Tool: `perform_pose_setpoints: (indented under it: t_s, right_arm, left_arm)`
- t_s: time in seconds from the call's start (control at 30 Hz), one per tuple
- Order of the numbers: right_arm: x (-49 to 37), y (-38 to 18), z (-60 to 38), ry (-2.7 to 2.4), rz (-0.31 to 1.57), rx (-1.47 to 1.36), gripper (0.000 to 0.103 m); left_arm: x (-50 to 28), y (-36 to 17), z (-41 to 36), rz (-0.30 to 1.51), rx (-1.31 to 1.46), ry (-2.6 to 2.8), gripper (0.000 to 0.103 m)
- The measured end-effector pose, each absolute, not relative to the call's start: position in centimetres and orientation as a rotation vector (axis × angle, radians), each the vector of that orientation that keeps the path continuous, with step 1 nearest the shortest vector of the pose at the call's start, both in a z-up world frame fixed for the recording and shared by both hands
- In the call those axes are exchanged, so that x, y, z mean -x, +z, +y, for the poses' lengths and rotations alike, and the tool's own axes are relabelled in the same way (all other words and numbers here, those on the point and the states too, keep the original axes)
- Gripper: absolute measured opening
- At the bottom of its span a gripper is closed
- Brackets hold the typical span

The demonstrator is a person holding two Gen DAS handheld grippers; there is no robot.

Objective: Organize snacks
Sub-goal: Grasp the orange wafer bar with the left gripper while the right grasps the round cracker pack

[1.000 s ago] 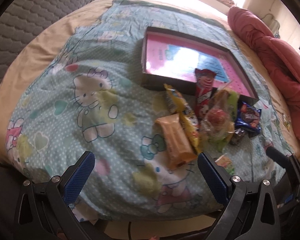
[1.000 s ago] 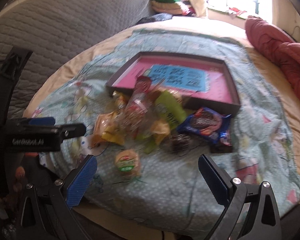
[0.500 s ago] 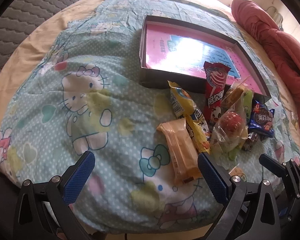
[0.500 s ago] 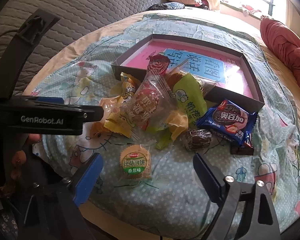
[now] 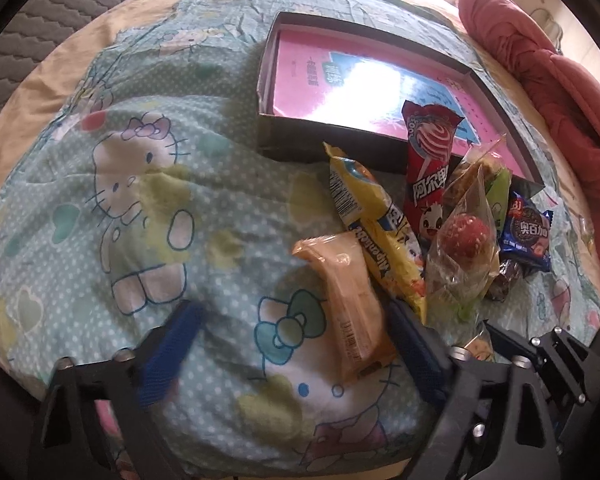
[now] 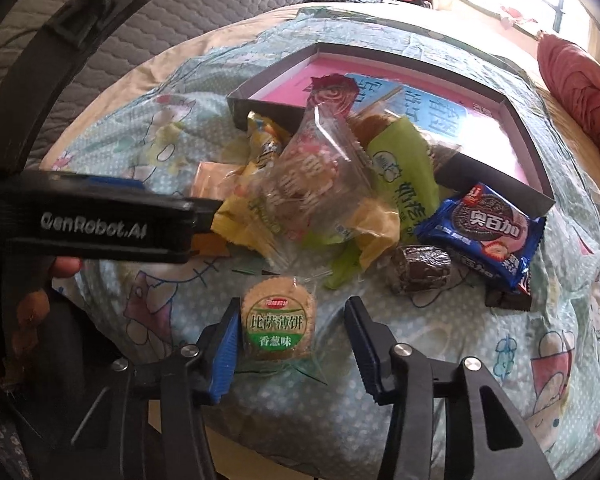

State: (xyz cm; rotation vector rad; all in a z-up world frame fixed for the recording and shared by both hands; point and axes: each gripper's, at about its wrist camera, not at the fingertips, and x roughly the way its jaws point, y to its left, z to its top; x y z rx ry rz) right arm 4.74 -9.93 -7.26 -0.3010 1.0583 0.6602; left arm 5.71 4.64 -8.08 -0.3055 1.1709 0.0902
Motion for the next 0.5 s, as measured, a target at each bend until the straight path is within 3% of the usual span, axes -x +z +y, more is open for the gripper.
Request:
perform_pose_setpoints:
  t_s: [0.17, 0.27, 0.5]
  right_arm:
    - [-4.9, -7.5, -9.9, 0.677, 1.055, 0.312, 0.045]
    - [-5.2, -7.4, -10.3, 0.676, 1.056, 0.287, 0.035]
    - [-5.6, -6.9, -11.1, 0.694, 1.053, 0.223, 0.034]
  left_arm:
    - [-6.2, -8.4, 4.5, 1.167, 0.289, 0.073, 0.074]
    - [-6.2, -8.3, 4.8, 1.164, 0.287, 0.077, 0.059]
    - [-6.1, -7.8, 5.6, 1.146, 0.308, 0.043, 0.027]
